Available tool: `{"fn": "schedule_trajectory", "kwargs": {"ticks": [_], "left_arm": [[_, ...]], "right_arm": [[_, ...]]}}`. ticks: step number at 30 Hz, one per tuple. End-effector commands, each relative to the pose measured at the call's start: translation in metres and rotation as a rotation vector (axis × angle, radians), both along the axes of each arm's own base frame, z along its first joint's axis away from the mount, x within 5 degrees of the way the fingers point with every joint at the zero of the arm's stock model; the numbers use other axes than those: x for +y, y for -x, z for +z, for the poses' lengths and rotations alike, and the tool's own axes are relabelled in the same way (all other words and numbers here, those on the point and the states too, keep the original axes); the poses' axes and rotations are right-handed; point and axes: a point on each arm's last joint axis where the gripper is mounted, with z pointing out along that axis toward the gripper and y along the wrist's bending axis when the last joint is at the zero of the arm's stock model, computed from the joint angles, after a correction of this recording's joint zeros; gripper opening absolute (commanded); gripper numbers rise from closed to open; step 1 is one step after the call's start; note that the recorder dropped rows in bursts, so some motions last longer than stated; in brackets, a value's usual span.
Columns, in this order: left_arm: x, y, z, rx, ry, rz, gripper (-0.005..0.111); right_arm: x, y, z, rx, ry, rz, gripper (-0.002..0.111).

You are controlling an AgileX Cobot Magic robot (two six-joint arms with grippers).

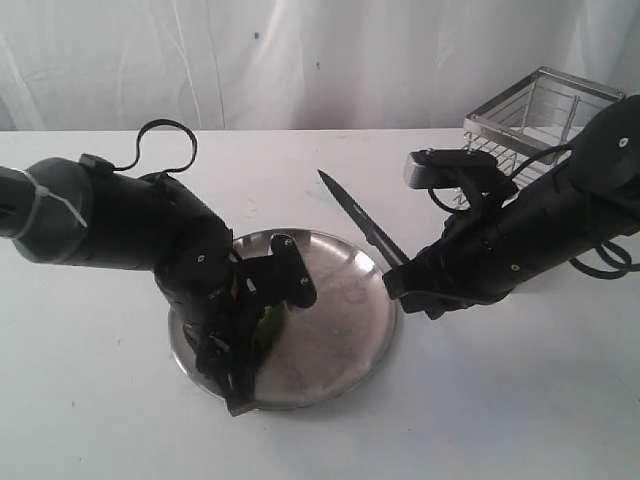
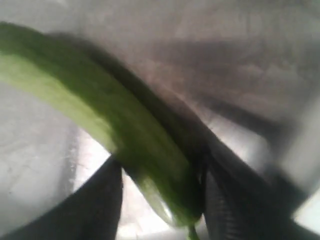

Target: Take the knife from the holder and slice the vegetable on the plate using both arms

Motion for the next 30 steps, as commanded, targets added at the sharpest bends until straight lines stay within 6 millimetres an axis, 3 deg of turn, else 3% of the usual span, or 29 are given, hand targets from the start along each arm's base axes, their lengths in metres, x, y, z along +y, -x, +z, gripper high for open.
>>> {"fn": "schedule_trajectory", "kwargs": {"ticks": [1,3,4,11,18,23,30], "left_arm": [[0.003,0.001,-0.007,0.013,-0.065,-0.035,0.022],[0.005,-0.001,-0.002,-0.016,-0.103,-0.068,0.001],[0.007,-0.002,0.001,-0.04,-0.118,-0.084,0.001],[0.006,-0.015,0.018,-0.247,-0.146,-0.223,0.0],[0.002,-0.02,0.008,-0.284,-0.212,-0.418,0.0],[0.007,-0.021,-0.001,-0.238,-0.259,-0.41,0.0],[0.026,-0.031,0.0,-0.221,-0.239,-0.257,0.0]], "right_arm": [[0.0,0.001,0.001,0.004,-0.01,-0.005,0.0],[0.001,0.001,0.001,0.006,-0.015,-0.009,0.0],[0.001,0.001,0.001,0.007,-0.018,-0.011,0.0],[0.001,0.001,0.001,0.009,-0.023,-0.014,0.0],[0.001,0.001,0.001,0.007,-0.017,-0.01,0.0],[0.001,0.001,0.001,0.006,-0.015,-0.009,0.0],[0.001,0.002,0.001,0.012,-0.01,-0.002,0.0]]}}
